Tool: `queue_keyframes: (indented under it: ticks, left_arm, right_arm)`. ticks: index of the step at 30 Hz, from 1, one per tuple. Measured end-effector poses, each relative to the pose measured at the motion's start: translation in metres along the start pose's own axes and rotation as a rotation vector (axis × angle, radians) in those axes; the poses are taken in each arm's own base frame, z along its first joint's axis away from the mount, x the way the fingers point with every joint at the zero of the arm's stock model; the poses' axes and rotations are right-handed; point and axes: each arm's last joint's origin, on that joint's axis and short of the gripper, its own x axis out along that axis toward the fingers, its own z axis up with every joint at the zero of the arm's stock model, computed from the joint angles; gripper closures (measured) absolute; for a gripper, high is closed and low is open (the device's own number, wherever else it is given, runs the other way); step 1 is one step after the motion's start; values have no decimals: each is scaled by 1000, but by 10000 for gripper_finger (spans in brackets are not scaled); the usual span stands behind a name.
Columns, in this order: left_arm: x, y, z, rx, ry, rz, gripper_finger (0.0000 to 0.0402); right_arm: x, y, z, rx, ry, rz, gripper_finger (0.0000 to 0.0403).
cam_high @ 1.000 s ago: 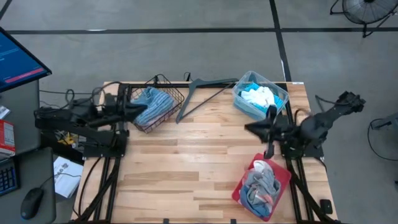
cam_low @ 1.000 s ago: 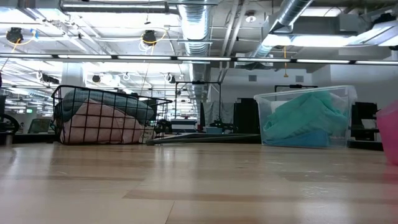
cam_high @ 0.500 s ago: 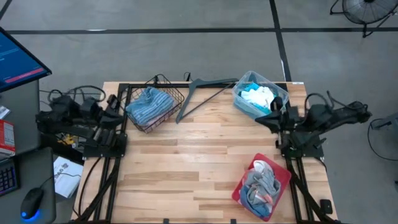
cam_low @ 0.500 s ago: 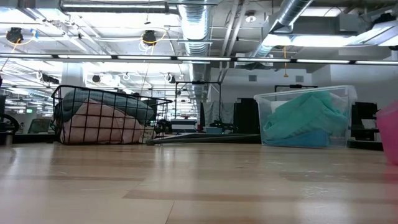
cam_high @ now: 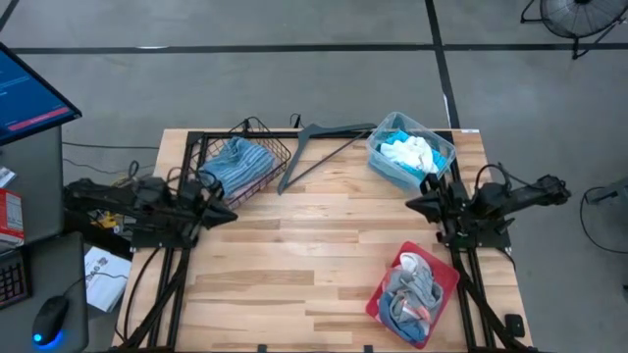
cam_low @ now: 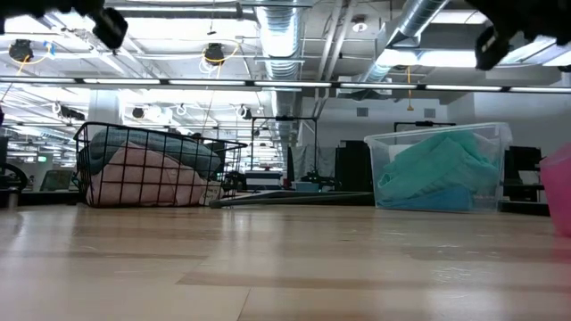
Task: Pick & Place Cloths
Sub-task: Return to Home Position
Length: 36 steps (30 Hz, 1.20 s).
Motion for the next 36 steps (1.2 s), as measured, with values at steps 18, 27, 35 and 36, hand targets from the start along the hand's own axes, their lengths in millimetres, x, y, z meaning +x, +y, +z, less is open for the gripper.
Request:
queue_keyframes:
  ticks: [18,27,35,36]
  left_arm:
    - [-17,34,-65,-88,-44,58,401]
    - [-15,40,-79,-99,37,29,401]
    - [-15,41,-79,-53,28,61,401]
    - [-15,41,-79,-45,26,68,401]
  right_arm:
    - [-14,-10,-41,-49,9,47,403]
    - [-14,-12,-50,-48,101,35,403]
    - [-15,-14,-56,65,161,3,403]
    - [-15,-14,-56,85,162,0,403]
